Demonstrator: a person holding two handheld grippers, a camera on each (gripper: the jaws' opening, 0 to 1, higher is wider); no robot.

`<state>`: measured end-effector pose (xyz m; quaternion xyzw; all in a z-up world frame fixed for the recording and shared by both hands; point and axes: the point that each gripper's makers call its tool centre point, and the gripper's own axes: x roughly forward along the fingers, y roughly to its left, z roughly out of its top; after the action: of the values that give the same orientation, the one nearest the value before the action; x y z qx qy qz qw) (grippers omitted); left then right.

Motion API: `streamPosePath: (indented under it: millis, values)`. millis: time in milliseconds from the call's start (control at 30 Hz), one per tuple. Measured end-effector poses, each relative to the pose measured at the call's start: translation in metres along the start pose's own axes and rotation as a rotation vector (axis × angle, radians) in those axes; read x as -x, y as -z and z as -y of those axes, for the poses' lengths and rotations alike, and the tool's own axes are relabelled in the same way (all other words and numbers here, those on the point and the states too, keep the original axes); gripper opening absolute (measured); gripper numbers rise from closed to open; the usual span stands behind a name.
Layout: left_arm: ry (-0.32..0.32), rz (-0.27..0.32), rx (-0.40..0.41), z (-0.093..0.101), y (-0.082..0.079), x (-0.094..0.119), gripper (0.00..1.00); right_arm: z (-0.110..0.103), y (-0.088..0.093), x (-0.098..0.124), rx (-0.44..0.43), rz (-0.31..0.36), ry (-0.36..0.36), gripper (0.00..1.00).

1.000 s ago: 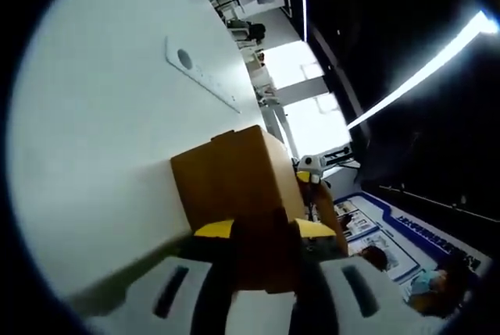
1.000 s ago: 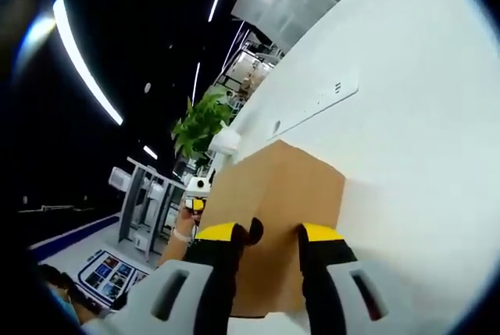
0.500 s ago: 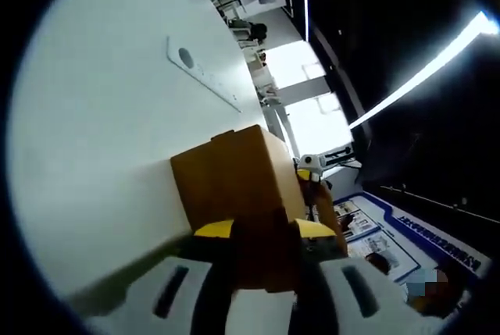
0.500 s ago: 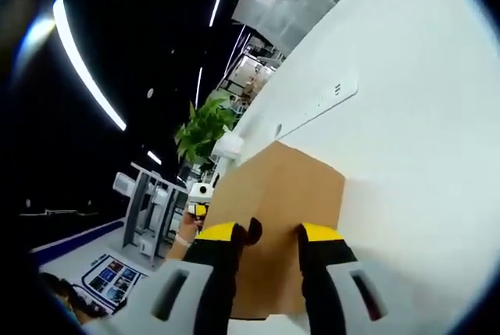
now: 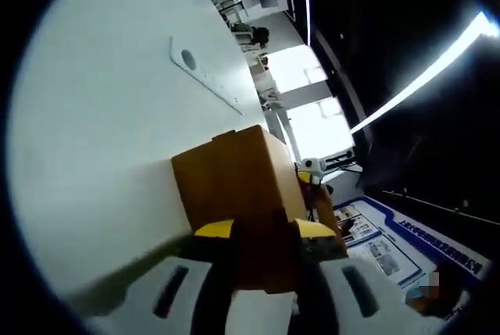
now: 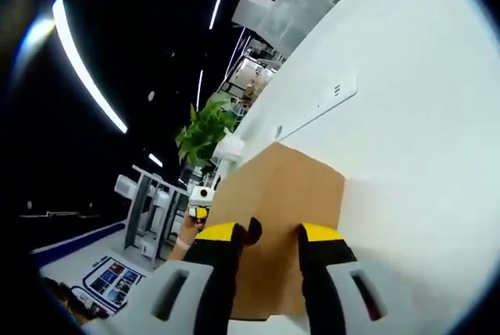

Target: Operate the shoe box by opening the lid, removing the specified soft item, and placing it in the target area until the item is outside and the box remains undamaged.

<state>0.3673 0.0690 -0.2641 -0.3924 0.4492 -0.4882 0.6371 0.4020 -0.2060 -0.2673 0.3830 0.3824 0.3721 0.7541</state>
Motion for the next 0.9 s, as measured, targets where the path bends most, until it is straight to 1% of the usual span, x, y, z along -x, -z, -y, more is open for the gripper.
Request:
streamPosePath:
  millis: [67,167,200,233,367,467,500,600,700,833,900]
  values:
    - [-0.001,-0.004,-0.003,0.000,0.000,0.001,0.28,-0.003,0.003,0.001,0.000,0.003,-0.002,0.30]
    - [-0.003,-0.007,-0.001,0.000,0.000,0.001,0.28,-0.002,0.002,0.001,0.001,0.003,-0.003,0.30]
    - [-0.004,-0.006,0.002,0.000,0.001,0.000,0.28,-0.006,0.007,0.001,0.003,0.005,-0.002,0.30]
    - [-0.005,-0.005,0.004,0.000,0.002,0.000,0.28,-0.006,0.008,0.001,0.004,0.007,-0.001,0.30]
    - [-0.013,-0.002,0.004,0.000,0.000,0.001,0.28,-0.007,0.008,0.001,0.002,0.017,-0.004,0.30]
    - [-0.018,-0.007,0.001,-0.001,-0.001,0.001,0.28,-0.013,0.017,0.002,-0.010,0.028,-0.018,0.30]
    - [-0.017,-0.006,0.001,-0.001,-0.001,0.001,0.28,-0.011,0.013,0.001,-0.012,0.028,-0.019,0.30]
    - [-0.015,-0.003,0.005,-0.002,-0.003,0.001,0.28,-0.013,0.015,0.002,-0.012,0.027,-0.025,0.30]
    - [-0.013,-0.002,0.006,-0.002,-0.004,0.002,0.28,-0.009,0.011,0.001,-0.021,0.026,-0.038,0.30]
    - [-0.014,-0.009,0.005,0.001,0.002,0.000,0.28,-0.010,0.012,0.002,-0.035,0.039,-0.052,0.30]
    - [-0.011,-0.008,0.004,0.001,0.003,0.000,0.28,-0.005,0.007,0.002,-0.045,0.050,-0.067,0.30]
